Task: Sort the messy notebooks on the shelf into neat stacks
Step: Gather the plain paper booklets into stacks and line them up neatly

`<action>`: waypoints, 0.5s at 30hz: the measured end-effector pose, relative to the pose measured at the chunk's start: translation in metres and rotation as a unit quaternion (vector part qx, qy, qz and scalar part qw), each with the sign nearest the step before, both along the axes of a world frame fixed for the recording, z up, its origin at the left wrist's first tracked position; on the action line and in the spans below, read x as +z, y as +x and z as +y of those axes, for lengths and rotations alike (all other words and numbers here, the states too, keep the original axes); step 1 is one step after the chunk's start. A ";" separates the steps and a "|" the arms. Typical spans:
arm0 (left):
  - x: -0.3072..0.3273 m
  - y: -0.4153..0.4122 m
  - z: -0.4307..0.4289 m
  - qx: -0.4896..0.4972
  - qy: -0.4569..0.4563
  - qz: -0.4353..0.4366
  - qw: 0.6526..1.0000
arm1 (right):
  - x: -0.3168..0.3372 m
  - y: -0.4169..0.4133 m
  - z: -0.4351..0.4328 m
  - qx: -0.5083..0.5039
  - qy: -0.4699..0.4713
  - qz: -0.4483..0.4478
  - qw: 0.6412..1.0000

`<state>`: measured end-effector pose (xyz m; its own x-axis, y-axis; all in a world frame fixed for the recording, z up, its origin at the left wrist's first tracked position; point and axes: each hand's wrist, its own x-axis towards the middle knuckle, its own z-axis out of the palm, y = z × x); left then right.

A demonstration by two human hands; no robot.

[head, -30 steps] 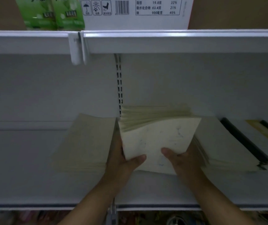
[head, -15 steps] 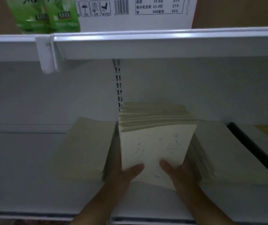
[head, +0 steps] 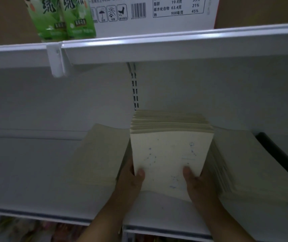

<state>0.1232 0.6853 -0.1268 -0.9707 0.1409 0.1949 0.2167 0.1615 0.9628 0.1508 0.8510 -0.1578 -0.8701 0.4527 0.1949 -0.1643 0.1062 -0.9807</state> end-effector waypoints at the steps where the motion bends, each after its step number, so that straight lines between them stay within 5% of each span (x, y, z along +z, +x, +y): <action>1: 0.001 0.000 0.000 -0.006 -0.008 0.005 1.000 | 0.002 0.001 -0.001 -0.002 -0.002 0.000 1.000; 15: 0.009 -0.005 -0.003 0.012 -0.060 0.027 0.998 | 0.016 0.003 -0.011 -0.039 -0.005 -0.012 0.999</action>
